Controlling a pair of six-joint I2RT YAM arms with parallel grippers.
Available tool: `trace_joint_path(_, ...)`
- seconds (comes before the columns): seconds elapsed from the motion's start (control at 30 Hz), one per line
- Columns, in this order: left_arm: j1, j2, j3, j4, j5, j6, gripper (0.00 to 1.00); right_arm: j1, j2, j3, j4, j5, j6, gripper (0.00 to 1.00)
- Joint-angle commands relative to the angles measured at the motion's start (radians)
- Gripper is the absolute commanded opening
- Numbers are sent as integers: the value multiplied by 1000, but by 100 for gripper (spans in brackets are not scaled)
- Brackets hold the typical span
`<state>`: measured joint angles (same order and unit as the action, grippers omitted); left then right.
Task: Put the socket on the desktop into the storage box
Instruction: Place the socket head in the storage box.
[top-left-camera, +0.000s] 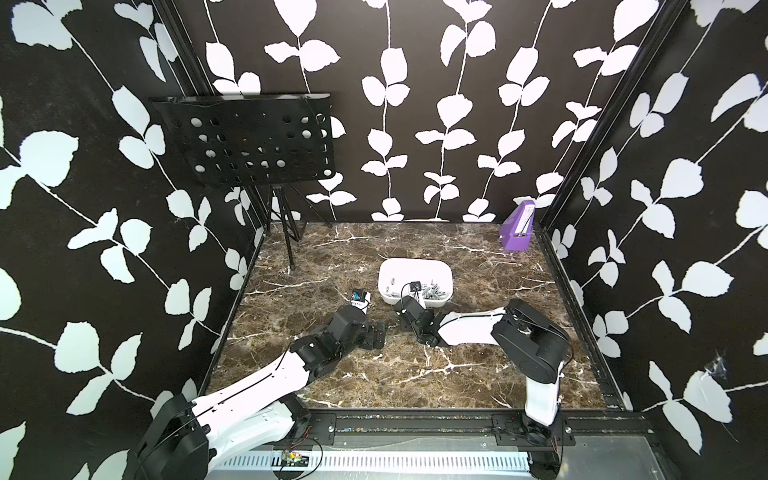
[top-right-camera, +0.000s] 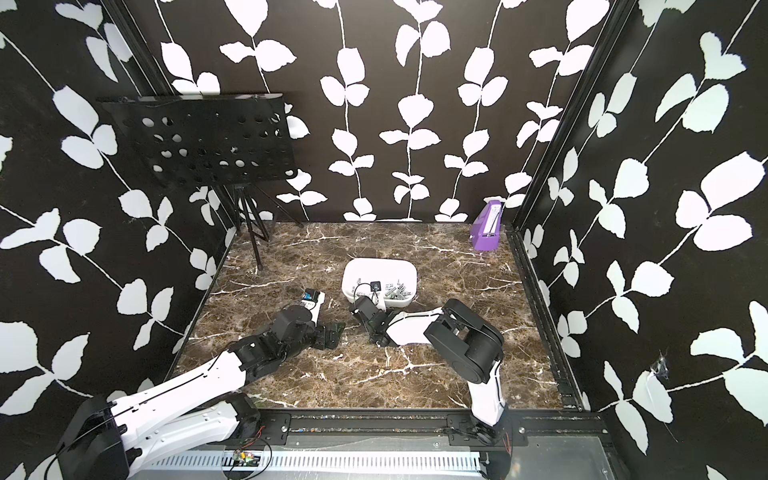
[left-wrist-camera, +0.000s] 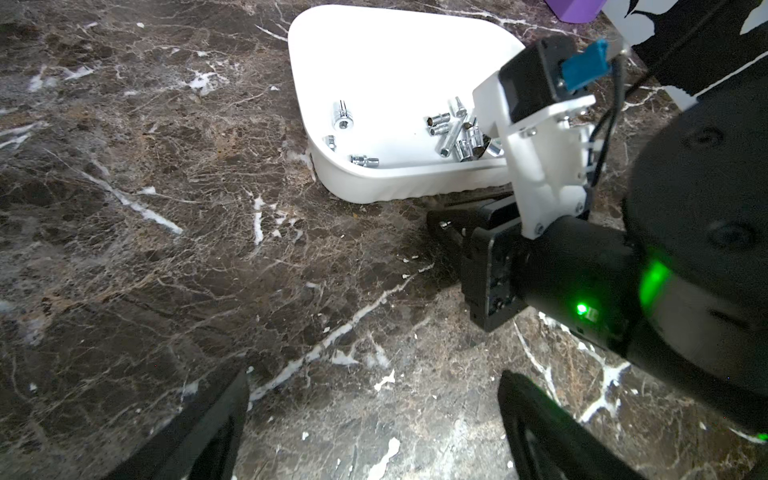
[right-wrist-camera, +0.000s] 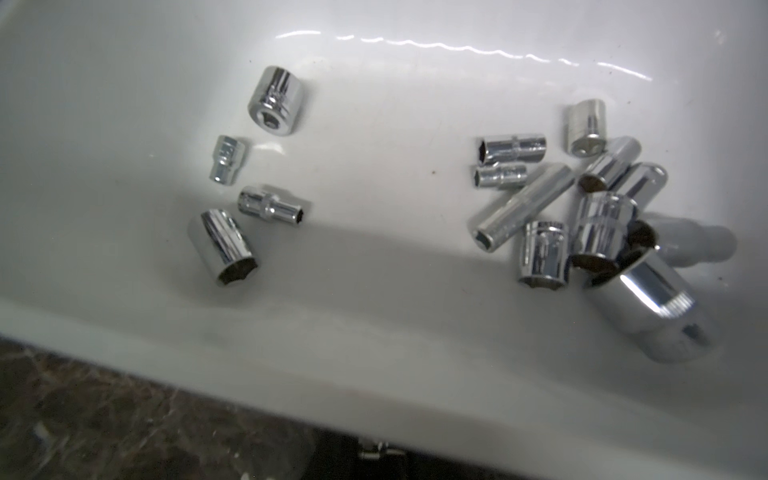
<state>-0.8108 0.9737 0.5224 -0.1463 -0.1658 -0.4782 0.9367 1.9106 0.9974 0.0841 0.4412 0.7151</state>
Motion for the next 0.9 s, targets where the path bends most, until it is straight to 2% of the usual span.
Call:
trace_joint_path(0.0,-3,-20,-10,-7,-9,0,94,16,-61,-45,-86,-18,11,20)
trace_joint_path(0.3,-3,-26,-11,-9,-13,1,94,55,-286,-101,-167,-8,-5,20)
trace_joint_path(0.5,-2,-36,-16,-8,-16,-1,94,50,-416,-45,-237,42,-72,21)
trace_joint_path(0.6,-3,-41,-18,-7,-21,-1,94,10,-396,31,-275,33,-105,21)
trace_joint_path(0.73,-3,-43,-20,-6,-27,1,94,-83,-320,123,-277,-44,-108,21)
trace_joint_path(0.87,-3,-41,-30,20,-16,-2,94,-156,-178,233,-301,-104,-109,21)
